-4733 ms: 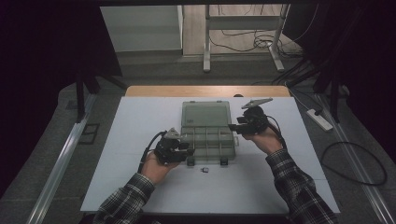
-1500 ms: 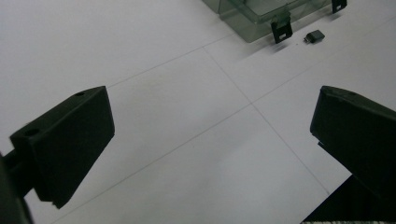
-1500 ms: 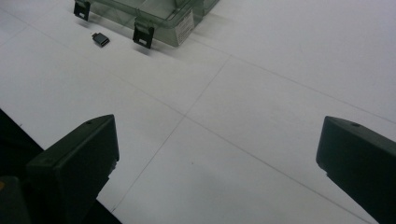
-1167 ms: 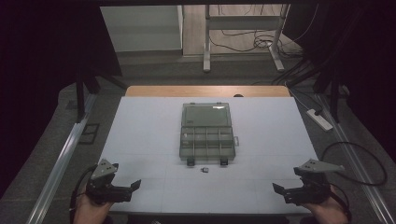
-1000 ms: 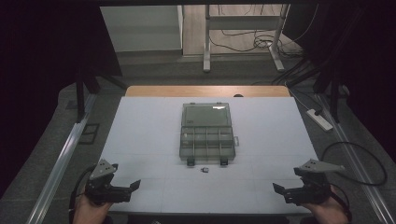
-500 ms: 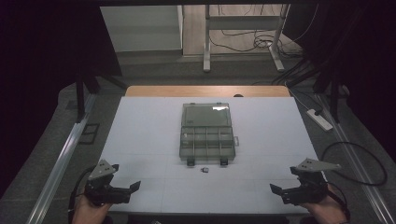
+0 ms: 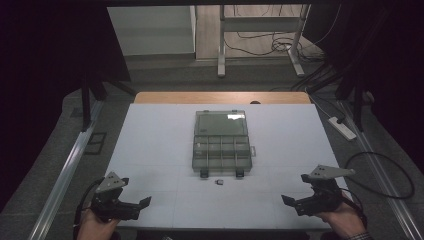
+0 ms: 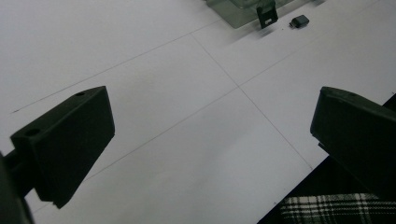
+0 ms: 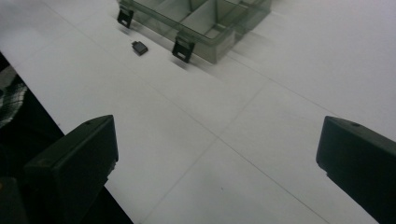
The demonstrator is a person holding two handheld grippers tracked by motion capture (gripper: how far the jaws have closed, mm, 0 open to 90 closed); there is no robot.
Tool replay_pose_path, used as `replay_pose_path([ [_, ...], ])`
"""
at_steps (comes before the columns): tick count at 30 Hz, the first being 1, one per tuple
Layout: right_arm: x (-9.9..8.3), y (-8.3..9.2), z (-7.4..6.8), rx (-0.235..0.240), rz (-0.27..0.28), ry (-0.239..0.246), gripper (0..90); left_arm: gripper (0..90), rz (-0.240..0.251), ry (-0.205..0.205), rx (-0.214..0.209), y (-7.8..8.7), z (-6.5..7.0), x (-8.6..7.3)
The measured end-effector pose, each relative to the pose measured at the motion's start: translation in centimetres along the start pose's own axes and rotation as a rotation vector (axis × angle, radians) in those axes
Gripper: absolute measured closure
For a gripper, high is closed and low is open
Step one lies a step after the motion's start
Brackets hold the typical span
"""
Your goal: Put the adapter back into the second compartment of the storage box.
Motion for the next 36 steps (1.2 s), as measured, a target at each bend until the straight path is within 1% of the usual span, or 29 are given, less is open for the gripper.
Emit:
replay_pose_path([
  [1, 0.0, 0.0, 0.0, 0.0, 0.0, 0.0, 0.0, 0.0, 0.0, 0.0, 0.0, 0.0, 0.0, 0.0],
  [2, 0.4, -0.3, -0.2, 0.015, 0.004, 0.006, 0.0, 0.0, -0.001, 0.001, -0.001, 0.0, 0.0, 0.0],
  [7, 1.0, -0.8, -0.6, 0.036, 0.01, 0.008, 0.0, 0.0, -0.006, 0.007, -0.007, -0.1, -0.1, 0.0],
  [11, 1.4, -1.1, -1.0, 0.041, 0.013, 0.025, 0.0, 0.0, -0.006, 0.014, -0.009, -0.1, -0.1, 0.0],
  [12, 1.7, -1.4, -1.3, 0.049, 0.015, 0.027, 0.0, 0.0, -0.006, 0.014, -0.009, -0.1, -0.1, 0.0],
  [15, 2.0, -1.7, -1.5, 0.057, 0.012, 0.027, 0.0, 0.0, -0.007, 0.012, -0.007, -0.2, -0.1, 0.0],
  [19, 2.6, -2.7, -2.2, 0.067, -0.002, 0.051, 0.0, 0.0, -0.009, 0.01, -0.007, -0.2, -0.1, 0.0],
  [21, 2.7, -2.9, -2.4, 0.07, -0.006, 0.053, 0.0, 0.0, -0.01, 0.01, -0.008, -0.1, -0.1, 0.0],
  [23, 3.1, -3.5, -2.9, 0.084, -0.013, 0.066, 0.0, 0.0, -0.01, 0.009, -0.008, -0.2, -0.1, 0.0],
  [27, 3.2, -4.0, -3.3, 0.088, -0.03, 0.089, 0.0, 0.0, -0.011, 0.007, -0.008, -0.2, 0.0, 0.0],
  [29, 3.5, -4.6, -3.9, 0.1, -0.044, 0.107, 0.0, 0.1, -0.012, 0.007, -0.008, -0.2, 0.0, 0.0],
  [36, 3.8, -5.5, -4.7, 0.114, -0.065, 0.13, 0.0, 0.2, -0.015, 0.004, -0.009, -0.2, 0.0, -0.1],
])
Point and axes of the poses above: each handheld gripper's, and its own axes: y roughly backward along the jaws, x roughly out of its top, z roughly to its right, the point moved 9 cm from there along -y, roughly forward along the jaws, and after that the axes turned 5 degrees about -x, right-handed, at the moved point
